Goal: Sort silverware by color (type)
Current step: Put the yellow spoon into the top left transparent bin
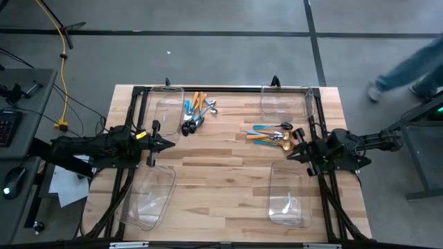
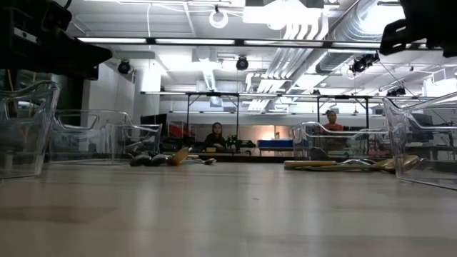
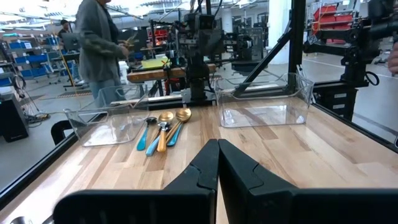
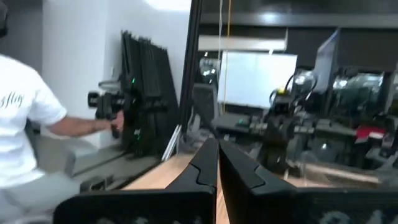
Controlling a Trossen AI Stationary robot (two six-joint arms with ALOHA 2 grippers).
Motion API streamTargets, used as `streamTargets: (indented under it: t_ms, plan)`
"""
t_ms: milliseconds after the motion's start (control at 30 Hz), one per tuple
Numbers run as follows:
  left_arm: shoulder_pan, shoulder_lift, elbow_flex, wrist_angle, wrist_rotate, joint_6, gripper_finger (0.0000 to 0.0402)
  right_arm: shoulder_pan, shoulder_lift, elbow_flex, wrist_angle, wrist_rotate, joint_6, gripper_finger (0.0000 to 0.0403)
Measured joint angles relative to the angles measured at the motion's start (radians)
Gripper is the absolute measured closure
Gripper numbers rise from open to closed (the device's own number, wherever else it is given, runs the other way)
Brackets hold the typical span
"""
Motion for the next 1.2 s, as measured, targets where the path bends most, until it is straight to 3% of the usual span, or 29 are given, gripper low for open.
streamTargets:
  t_ms: [100, 167, 267, 400, 500, 633, 800, 900, 1033, 1200]
  plan:
    - [0.0, 0.0, 0.0, 0.005, 0.0, -0.022, 0.0401, 0.0, 0.0, 0.0, 0.034, 0.007, 0.009, 0.0402]
    - [0.0, 0.0, 0.0, 0.005, 0.0, -0.027, 0.0402, 0.0, 0.0, 0.0, 0.038, 0.067, -0.02, 0.0402]
    - [0.0, 0.0, 0.0, 0.005, 0.0, -0.028, 0.0401, 0.0, 0.0, 0.0, -0.002, 0.244, -0.027, 0.0402]
    - [0.0, 0.0, 0.0, 0.004, 0.0, -0.028, 0.0401, 0.0, 0.001, 0.0, -0.063, 0.562, -0.073, 0.0402]
    - [0.0, 0.0, 0.0, 0.004, 0.0, -0.028, 0.0401, -0.004, 0.003, 0.0, -0.092, 0.698, -0.079, 0.0402]
    - [0.0, 0.0, 0.0, 0.023, -0.003, -0.02, 0.0402, -0.009, 0.004, 0.0, -0.123, 0.7, -0.05, 0.0402]
    - [0.0, 0.0, 0.0, 0.197, -0.01, -0.043, 0.0401, -0.008, 0.005, 0.0, -0.134, 0.676, 0.01, 0.0402]
    - [0.0, 0.009, 0.001, 0.302, -0.088, -0.016, 0.0401, -0.009, 0.006, 0.0, -0.097, 0.678, 0.021, 0.0402]
    - [0.0, 0.065, 0.048, 0.314, -0.244, 0.017, 0.0391, -0.017, 0.02, 0.052, -0.092, 0.738, 0.014, 0.0402]
    - [0.0, 0.229, 0.152, 0.289, -0.287, -0.029, 0.0364, -0.059, 0.113, 0.203, -0.186, 0.749, 0.007, 0.0376]
